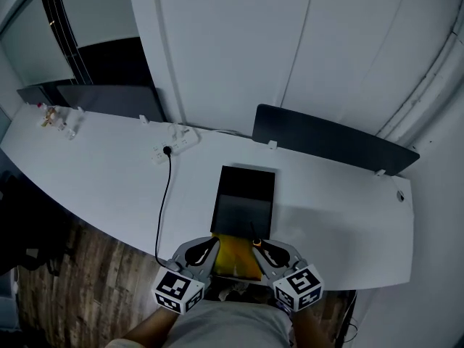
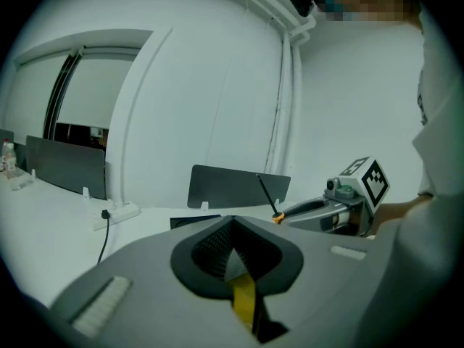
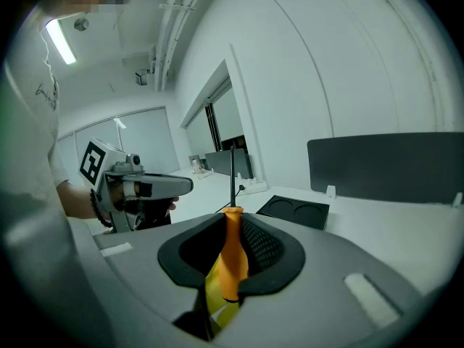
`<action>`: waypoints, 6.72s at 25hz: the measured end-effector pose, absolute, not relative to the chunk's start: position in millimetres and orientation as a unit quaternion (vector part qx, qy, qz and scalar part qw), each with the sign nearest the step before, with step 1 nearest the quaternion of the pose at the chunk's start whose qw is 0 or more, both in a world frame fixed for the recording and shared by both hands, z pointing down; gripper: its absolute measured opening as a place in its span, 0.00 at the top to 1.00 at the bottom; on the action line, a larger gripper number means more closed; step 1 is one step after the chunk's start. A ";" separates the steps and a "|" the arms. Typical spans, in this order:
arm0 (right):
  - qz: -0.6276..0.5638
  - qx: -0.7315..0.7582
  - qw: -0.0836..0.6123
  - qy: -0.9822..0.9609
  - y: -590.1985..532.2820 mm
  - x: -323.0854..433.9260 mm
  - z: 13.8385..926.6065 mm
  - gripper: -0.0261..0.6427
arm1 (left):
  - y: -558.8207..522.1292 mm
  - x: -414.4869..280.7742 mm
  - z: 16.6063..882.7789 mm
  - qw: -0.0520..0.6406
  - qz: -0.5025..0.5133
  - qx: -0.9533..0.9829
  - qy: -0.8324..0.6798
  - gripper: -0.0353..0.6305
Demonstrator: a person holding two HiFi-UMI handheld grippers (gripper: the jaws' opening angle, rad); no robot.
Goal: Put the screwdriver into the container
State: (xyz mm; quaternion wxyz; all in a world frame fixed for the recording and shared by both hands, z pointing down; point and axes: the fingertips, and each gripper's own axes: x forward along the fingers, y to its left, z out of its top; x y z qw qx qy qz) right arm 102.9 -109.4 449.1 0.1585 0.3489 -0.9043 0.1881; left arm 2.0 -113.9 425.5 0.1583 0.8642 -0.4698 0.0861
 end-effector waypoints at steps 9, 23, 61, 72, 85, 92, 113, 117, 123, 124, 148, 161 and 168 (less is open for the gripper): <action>0.204 0.367 0.183 -0.889 -108.7 96.9 467.2 0.83 | -119.6 -7.6 431.9 0.167 0.092 0.872 -0.450 0.94; 0.204 0.363 0.233 -0.879 -106.1 84.0 493.3 0.83 | -120.9 -16.6 460.3 0.199 0.094 0.871 -0.439 0.94; 0.173 0.270 0.433 -0.842 -86.1 56.2 626.7 0.83 | -112.7 -49.3 517.0 0.249 0.127 0.849 -0.448 0.94; 0.165 0.243 0.485 -0.823 -84.7 54.4 654.1 0.83 | -113.7 -53.9 523.0 0.256 0.134 0.848 -0.445 0.94; 0.165 0.236 0.518 -0.805 -90.3 52.7 667.7 0.83 | -112.7 -59.1 529.4 0.264 0.138 0.845 -0.444 0.94; 0.168 0.236 0.533 -0.795 -90.7 51.0 673.4 0.83 | -112.1 -61.5 532.1 0.267 0.139 0.844 -0.444 0.94; 0.182 0.242 0.529 -0.793 -90.9 49.4 672.4 0.81 | -109.7 -62.4 532.8 0.271 0.139 0.845 -0.441 0.94; 0.179 0.245 0.526 -0.795 -91.5 49.1 670.1 0.79 | -110.3 -60.6 532.0 0.269 0.137 0.846 -0.439 0.94; 0.195 0.261 0.491 -0.808 -95.3 47.8 653.7 0.79 | -110.1 -57.7 529.8 0.264 0.138 0.849 -0.437 0.94; 0.198 0.266 0.480 -0.812 -96.8 47.6 648.9 0.79 | -110.4 -56.7 528.6 0.263 0.137 0.849 -0.437 0.94; 0.187 0.374 0.203 -0.886 -132.0 71.6 476.8 0.94 | -130.8 -27.3 465.0 0.196 0.104 0.881 -0.417 0.94; 0.165 0.370 0.140 -0.903 -108.2 50.9 446.8 0.94 | -111.8 -19.5 452.9 0.175 0.107 0.886 -0.415 0.94; 0.172 0.376 0.131 -0.901 -101.4 51.7 441.3 0.94 | -101.9 -5.7 444.5 0.174 0.102 0.893 -0.402 0.94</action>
